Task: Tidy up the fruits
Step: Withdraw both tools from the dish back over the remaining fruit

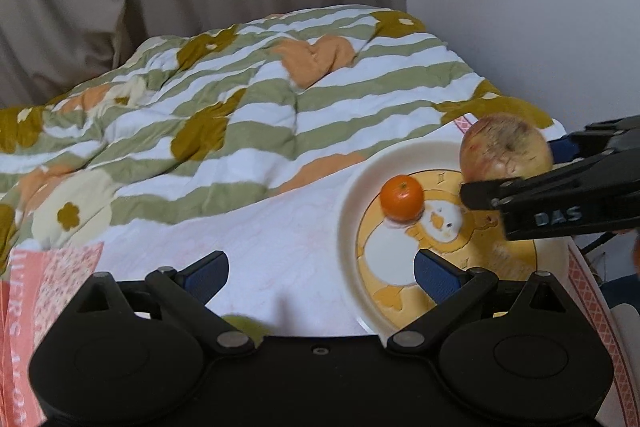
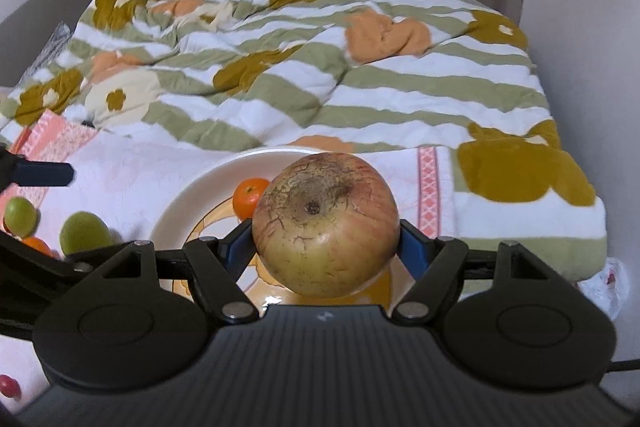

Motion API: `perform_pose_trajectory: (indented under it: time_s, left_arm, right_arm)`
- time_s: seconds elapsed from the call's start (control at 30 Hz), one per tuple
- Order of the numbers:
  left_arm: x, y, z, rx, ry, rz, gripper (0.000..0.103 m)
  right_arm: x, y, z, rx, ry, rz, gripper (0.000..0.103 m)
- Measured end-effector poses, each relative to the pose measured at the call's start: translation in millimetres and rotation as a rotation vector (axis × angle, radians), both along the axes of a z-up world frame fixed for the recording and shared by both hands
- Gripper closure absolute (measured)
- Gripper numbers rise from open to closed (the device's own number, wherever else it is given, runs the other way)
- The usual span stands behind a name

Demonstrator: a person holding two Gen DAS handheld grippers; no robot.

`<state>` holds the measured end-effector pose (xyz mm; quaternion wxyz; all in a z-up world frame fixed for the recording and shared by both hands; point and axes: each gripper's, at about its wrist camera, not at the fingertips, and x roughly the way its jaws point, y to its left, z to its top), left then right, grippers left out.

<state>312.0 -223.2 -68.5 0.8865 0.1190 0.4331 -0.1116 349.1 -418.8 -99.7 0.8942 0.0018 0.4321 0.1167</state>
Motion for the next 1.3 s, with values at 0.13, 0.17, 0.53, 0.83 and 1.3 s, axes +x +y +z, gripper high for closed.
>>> perform_pose_trajectory:
  time_s: [0.13, 0.17, 0.53, 0.83, 1.3]
  left_arm:
    - [-6.1, 7.4, -0.6, 0.006, 0.004, 0.017, 0.002]
    - [-7.6, 9.6, -0.9, -0.004, 0.009, 0.016, 0.002]
    - [-18.9, 19.4, -2.5, -0.03, 0.02, 0.033, 0.002]
    - [-39.4, 19.9, 8.6, -0.044, 0.002, 0.046, 0.002]
    - [-123.3, 20.0, 69.0, -0.074, -0.149, 0.1, 0.002]
  right_arm:
    - [7.5, 7.6, -11.8, -0.033, 0.025, 0.005, 0.014]
    - [8.7, 8.8, -14.0, -0.035, 0.027, 0.007, 0.014]
    - [-4.6, 15.3, -1.5, -0.084, -0.073, -0.007, 0.0]
    - [-25.1, 6.9, 16.7, -0.054, -0.081, -0.04, 0.0]
    - [-120.2, -3.2, 88.4, -0.045, -0.189, -0.048, 0.0]
